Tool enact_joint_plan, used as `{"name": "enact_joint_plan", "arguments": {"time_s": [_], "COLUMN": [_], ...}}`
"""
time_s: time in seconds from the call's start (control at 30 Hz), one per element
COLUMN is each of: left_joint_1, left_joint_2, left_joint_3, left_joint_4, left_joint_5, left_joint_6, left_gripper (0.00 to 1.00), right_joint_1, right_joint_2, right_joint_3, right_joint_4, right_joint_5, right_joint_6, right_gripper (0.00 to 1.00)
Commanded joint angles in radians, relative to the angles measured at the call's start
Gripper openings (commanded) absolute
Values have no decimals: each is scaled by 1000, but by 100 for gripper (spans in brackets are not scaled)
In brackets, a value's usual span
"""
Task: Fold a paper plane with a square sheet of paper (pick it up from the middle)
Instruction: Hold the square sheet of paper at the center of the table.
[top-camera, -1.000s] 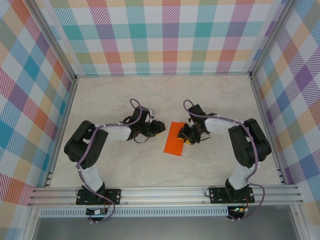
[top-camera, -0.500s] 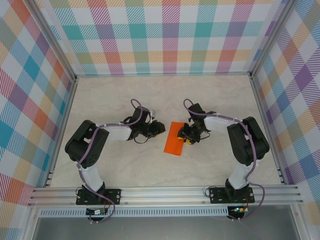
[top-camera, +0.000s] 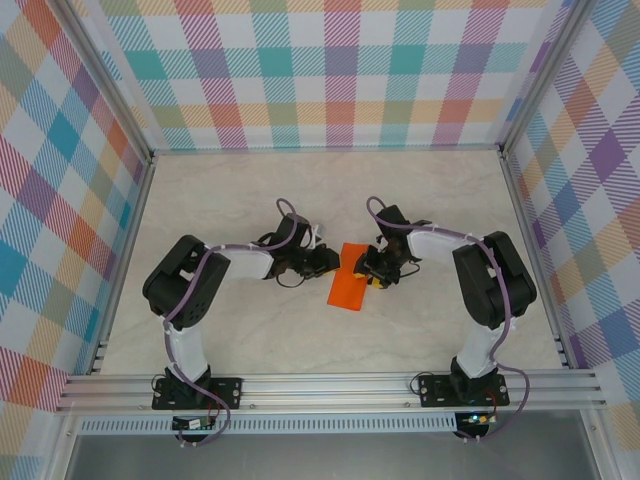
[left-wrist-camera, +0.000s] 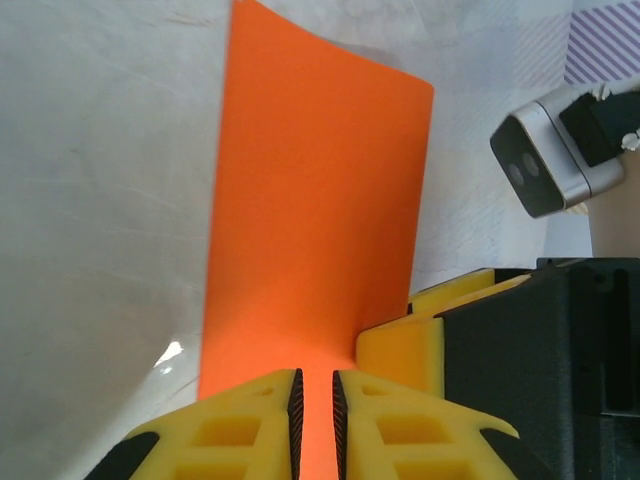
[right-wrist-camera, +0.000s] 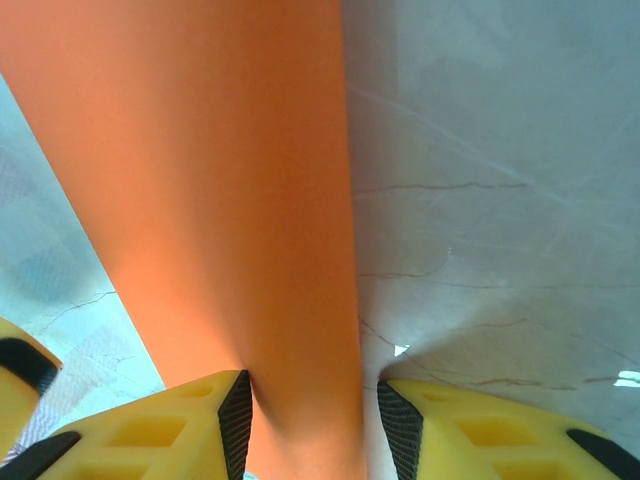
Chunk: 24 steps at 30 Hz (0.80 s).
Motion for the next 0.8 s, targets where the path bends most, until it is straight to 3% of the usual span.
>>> {"name": "enact_joint_plan", "arguments": {"time_s": [0.0,0.77], "left_joint_1": [-14,-23], "left_joint_2": [21,46], "left_joint_3": [29,48], "left_joint_4": [-31,-62], "left_joint_5": [30,13], "left_joint_6": [28,37], "left_gripper": [16,11], "right_joint_1": [7,21], "right_joint_2": [116,150], "right_joint_3": [-60,-31], "right_joint_4": [-38,-74], "right_joint_5": [113,156], "right_joint_6": [-19,-94], "right_gripper": [45,43]}}
